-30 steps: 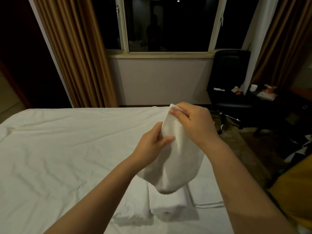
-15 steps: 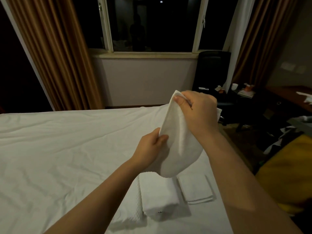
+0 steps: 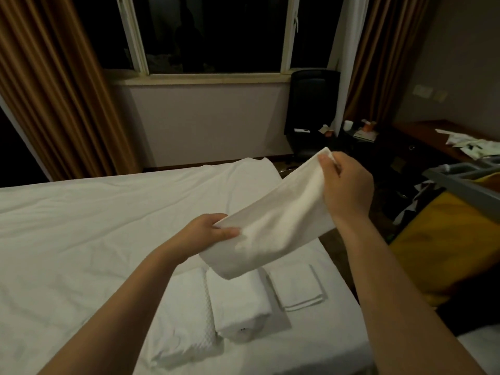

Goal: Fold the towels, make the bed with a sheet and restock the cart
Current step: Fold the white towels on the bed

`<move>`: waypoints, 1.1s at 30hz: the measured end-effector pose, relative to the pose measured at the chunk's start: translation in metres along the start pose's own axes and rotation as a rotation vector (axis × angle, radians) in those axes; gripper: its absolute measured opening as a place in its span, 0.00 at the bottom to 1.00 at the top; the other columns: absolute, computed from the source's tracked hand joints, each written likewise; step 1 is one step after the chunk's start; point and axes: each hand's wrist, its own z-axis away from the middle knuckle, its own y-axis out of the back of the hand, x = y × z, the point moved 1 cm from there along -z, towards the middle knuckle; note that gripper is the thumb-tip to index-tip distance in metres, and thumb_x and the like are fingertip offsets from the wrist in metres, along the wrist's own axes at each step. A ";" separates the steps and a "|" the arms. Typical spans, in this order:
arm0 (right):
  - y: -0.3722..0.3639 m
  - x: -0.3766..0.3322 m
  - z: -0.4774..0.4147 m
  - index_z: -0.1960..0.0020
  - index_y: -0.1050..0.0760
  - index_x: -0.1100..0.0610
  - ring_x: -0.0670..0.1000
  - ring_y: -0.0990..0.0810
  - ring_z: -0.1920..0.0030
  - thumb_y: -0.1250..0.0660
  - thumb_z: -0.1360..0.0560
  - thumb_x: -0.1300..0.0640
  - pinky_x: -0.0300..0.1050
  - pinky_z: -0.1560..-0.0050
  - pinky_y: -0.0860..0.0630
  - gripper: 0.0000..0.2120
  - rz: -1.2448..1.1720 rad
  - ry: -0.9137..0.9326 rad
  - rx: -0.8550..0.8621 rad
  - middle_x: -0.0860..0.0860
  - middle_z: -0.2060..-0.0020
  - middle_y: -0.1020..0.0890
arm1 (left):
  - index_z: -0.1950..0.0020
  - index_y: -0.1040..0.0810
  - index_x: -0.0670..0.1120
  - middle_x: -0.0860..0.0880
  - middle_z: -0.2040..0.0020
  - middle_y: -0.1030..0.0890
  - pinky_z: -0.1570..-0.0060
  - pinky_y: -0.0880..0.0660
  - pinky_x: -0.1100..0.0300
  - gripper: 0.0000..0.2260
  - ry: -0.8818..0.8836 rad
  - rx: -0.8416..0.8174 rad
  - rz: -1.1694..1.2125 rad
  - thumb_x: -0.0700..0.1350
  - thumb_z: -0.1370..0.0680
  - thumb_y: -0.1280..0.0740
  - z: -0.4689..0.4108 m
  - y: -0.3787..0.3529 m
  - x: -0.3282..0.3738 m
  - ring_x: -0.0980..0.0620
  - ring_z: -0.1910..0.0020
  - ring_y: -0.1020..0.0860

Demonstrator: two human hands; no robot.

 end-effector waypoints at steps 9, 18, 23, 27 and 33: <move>0.007 0.041 0.003 0.57 0.27 0.55 0.42 0.29 0.63 0.43 0.19 0.47 0.35 0.64 0.34 0.15 -0.043 -0.242 -0.050 0.43 0.66 0.27 | 0.71 0.23 0.47 0.49 0.71 0.27 0.71 0.31 0.65 0.13 -0.083 0.014 0.348 0.48 0.27 0.29 0.011 0.022 0.016 0.55 0.72 0.28; 0.003 0.054 0.010 0.48 0.30 0.51 0.46 0.29 0.59 0.39 0.21 0.49 0.44 0.56 0.31 0.06 -0.292 -0.581 -0.373 0.45 0.60 0.28 | 0.51 0.20 0.54 0.46 0.57 0.18 0.54 0.25 0.53 0.08 0.035 0.161 0.891 0.43 0.21 0.37 -0.007 -0.011 0.035 0.48 0.59 0.20; 0.007 0.052 0.014 0.49 0.31 0.51 0.42 0.30 0.61 0.36 0.22 0.52 0.36 0.65 0.33 0.05 -0.271 -0.518 -0.418 0.41 0.61 0.29 | 0.60 0.16 0.47 0.47 0.61 0.22 0.59 0.28 0.58 0.15 -0.027 0.135 0.855 0.36 0.23 0.41 -0.007 -0.026 0.061 0.50 0.61 0.25; -0.001 0.031 0.026 0.52 0.31 0.51 0.44 0.28 0.63 0.36 0.22 0.51 0.34 0.66 0.33 0.05 -0.134 -0.280 -0.303 0.42 0.64 0.28 | 0.52 0.20 0.47 0.49 0.57 0.20 0.62 0.25 0.59 0.08 -0.054 0.109 0.520 0.40 0.21 0.39 0.001 -0.057 0.084 0.52 0.57 0.22; -0.009 -0.011 0.059 0.46 0.26 0.57 0.44 0.26 0.58 0.38 0.23 0.63 0.32 0.61 0.30 0.07 -0.299 -0.020 -0.253 0.47 0.57 0.22 | 0.56 0.24 0.58 0.52 0.51 0.20 0.47 0.22 0.55 0.03 -0.294 0.343 0.250 0.52 0.23 0.36 0.010 -0.094 0.110 0.54 0.49 0.21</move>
